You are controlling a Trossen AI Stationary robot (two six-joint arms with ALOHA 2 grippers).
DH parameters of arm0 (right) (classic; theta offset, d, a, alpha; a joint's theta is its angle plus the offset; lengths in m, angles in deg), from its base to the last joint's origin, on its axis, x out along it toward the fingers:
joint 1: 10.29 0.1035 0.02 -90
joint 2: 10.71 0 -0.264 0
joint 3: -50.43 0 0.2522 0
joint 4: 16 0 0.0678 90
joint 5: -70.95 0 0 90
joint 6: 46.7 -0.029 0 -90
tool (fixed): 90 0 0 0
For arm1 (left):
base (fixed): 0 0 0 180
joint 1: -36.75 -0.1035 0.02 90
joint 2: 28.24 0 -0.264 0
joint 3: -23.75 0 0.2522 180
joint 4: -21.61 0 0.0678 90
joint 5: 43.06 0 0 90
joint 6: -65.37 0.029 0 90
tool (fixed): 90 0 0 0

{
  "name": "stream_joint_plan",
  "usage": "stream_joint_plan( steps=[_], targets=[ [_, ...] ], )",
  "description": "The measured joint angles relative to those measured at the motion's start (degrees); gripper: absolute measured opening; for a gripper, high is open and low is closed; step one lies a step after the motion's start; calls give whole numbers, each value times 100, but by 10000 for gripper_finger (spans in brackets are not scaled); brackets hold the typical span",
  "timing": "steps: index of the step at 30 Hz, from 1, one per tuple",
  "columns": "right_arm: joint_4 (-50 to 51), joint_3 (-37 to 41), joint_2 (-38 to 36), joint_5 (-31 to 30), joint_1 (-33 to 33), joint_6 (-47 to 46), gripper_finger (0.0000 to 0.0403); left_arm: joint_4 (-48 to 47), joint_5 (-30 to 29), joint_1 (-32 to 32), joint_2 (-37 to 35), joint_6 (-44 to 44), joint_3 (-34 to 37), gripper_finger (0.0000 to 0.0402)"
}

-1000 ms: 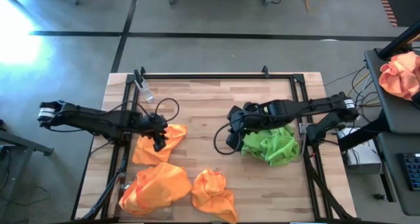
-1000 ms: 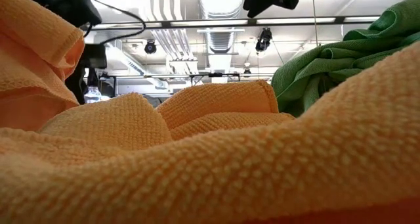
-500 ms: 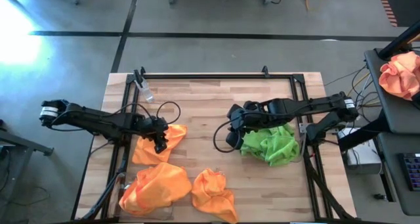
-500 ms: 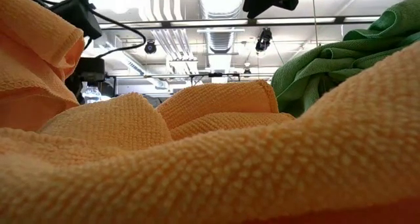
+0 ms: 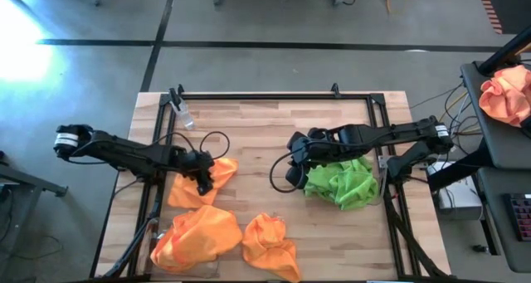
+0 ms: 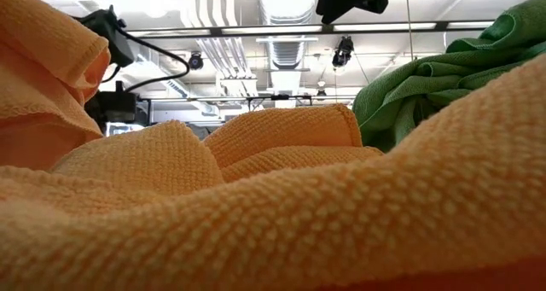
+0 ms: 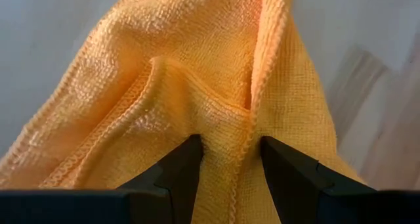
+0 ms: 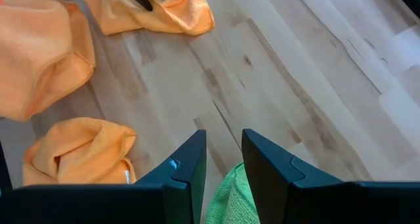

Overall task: Sort microfiber towel by color & place in baskets
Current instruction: Put the left yellow towel into the left transparent bin

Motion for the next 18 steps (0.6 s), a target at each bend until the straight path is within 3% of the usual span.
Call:
stream_joint_plan(
  steps=[11, 18],
  targets=[
    [15, 2, 0, 19, 0, -2, 91, 232, -37, 0, 106, -130, -4, 144],
    [17, 2, 0, 19, 0, 1, 91, 219, -92, 0, 110, -137, 2, 89]
  ],
)
